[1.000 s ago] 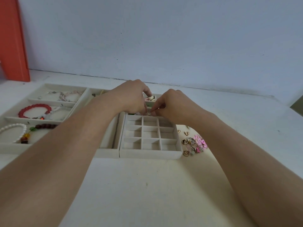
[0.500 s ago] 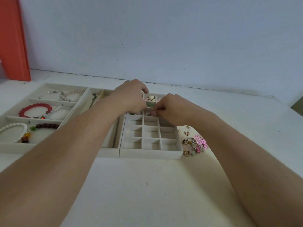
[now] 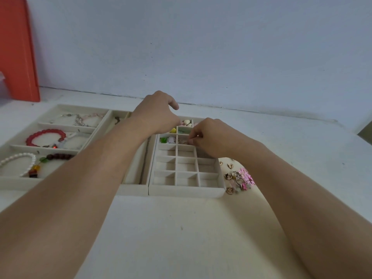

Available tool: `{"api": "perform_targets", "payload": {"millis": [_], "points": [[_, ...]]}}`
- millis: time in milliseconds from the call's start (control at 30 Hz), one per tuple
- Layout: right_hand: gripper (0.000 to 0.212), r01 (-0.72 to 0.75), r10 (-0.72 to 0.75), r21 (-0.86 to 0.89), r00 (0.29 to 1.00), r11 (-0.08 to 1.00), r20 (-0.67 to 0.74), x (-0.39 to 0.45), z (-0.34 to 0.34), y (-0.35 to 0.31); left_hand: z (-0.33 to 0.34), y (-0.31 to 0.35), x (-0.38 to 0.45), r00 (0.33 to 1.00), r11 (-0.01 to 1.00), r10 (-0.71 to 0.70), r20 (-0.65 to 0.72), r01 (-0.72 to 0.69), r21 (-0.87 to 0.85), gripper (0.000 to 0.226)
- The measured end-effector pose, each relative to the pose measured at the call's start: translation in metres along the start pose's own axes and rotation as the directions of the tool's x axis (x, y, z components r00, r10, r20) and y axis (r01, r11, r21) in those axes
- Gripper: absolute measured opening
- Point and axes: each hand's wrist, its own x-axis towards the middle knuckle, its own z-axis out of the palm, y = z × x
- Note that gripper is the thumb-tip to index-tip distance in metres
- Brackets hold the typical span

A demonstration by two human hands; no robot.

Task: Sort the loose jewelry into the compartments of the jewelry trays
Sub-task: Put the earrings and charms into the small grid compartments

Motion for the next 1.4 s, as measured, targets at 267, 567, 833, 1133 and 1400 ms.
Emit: {"api": "perform_targets", "payload": {"millis": [267,567,833,1133,1400], "points": [[0.024,0.018,-0.018,-0.009,1.0,1.0,-0.006,0.002,0.003,-0.004,-0.001,0.0,0.0,1.0,1.0,-0.004,-0.003,0.004,-0.006,0.039],[0.019,0.012,-0.012,-0.007,1.0,1.0,-0.028,0.002,0.003,-0.003,0.001,-0.001,0.001,1.0,1.0,-0.002,-0.011,0.002,0.007,0.033],[0.017,-0.041,0.04,-0.035,0.999,0.999,-0.021,-0.003,-0.006,-0.003,0.005,0.003,-0.004,0.997,0.999,0.013,0.08,-0.016,0.032,0.051],[0.03,-0.002,0.006,-0.078,0.999,0.997,0.052,-0.004,-0.008,-0.005,0.025,0.002,-0.005,0.995,0.993,-0.004,0.095,-0.008,0.121,0.046],[0.024,0.033,-0.03,-0.065,0.998,0.997,0.048,-0.006,-0.007,-0.006,0.027,0.001,-0.005,0.998,0.989,-0.011,0.067,0.001,0.149,0.024]]}}
